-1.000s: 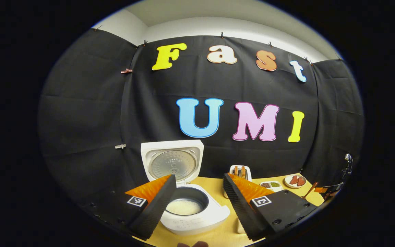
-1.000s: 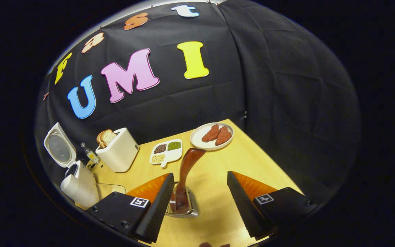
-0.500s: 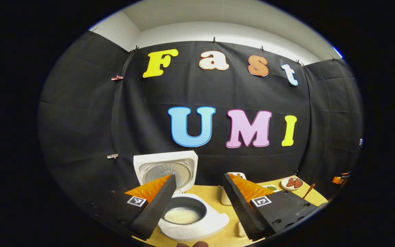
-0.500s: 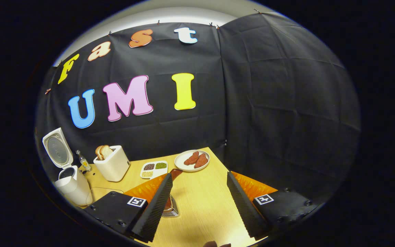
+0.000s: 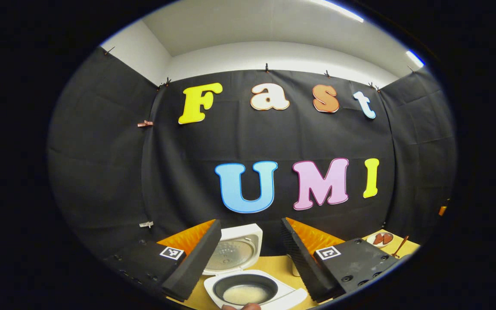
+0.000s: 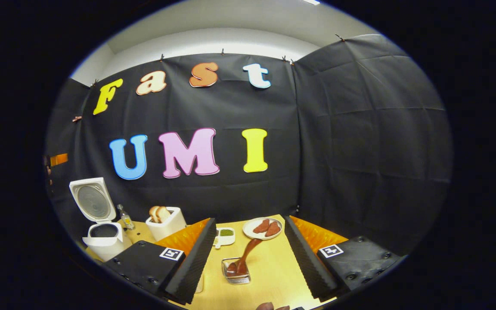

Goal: Close the left gripper, press the button to open the rice cooker; take a wooden spoon from the chopstick holder with the right hand, scoop a spoonful of rice and pour it into the rice cooker, then put the wooden spoon back into the chopstick holder.

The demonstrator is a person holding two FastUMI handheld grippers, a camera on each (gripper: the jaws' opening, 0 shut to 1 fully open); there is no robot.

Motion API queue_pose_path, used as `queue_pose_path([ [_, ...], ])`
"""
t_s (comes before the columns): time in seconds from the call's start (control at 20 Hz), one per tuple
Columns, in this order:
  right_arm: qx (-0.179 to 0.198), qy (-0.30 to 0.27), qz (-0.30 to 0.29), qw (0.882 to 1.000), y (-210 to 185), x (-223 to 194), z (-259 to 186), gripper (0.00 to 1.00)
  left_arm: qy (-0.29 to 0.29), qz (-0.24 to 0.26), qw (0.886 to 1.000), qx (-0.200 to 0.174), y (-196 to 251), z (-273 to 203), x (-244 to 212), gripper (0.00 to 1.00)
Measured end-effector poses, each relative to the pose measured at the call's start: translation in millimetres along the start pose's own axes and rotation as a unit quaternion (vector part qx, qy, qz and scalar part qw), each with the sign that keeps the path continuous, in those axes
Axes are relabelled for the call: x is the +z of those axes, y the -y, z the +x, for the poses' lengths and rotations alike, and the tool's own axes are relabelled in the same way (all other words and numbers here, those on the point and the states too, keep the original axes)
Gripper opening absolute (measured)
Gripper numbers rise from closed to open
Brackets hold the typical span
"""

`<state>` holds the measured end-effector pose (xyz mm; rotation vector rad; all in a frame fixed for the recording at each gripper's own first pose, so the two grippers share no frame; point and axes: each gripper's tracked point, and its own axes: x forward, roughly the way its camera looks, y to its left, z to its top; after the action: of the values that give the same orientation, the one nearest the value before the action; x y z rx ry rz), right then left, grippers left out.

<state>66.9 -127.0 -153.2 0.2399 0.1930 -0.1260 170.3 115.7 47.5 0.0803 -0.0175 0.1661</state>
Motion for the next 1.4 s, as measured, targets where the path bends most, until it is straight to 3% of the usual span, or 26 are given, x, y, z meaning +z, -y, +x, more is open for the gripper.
queue_pose_path([
  [0.3,0.055,0.037,-0.013,0.998,-66.8,42.4,-25.1,0.98,0.024,-0.027,0.999,0.022,-34.1,53.0,21.2,0.95],
  [0.7,0.088,0.081,-0.036,0.992,-113.1,83.0,-57.8,0.98,-0.013,-0.113,0.992,0.057,-72.9,133.1,-31.9,0.95],
  [0.8,0.086,0.08,-0.041,0.992,-115.0,81.0,-60.5,0.93,-0.031,-0.103,0.992,0.065,-76.7,151.1,-51.2,0.95],
  [0.9,0.081,0.076,-0.046,0.993,-114.9,77.9,-62.3,1.0,-0.053,-0.092,0.992,0.071,-78.5,167.9,-69.4,0.95],
  [1.15,0.062,0.064,-0.051,0.995,-101.8,70.2,-62.5,1.0,-0.102,-0.051,0.989,0.09,-77.5,203.1,-104.6,0.95],
  [1.4,0.044,0.062,-0.04,0.996,-82.7,70.3,-59.4,0.93,-0.157,-0.017,0.982,0.107,-72.9,215.5,-138.0,0.95],
])
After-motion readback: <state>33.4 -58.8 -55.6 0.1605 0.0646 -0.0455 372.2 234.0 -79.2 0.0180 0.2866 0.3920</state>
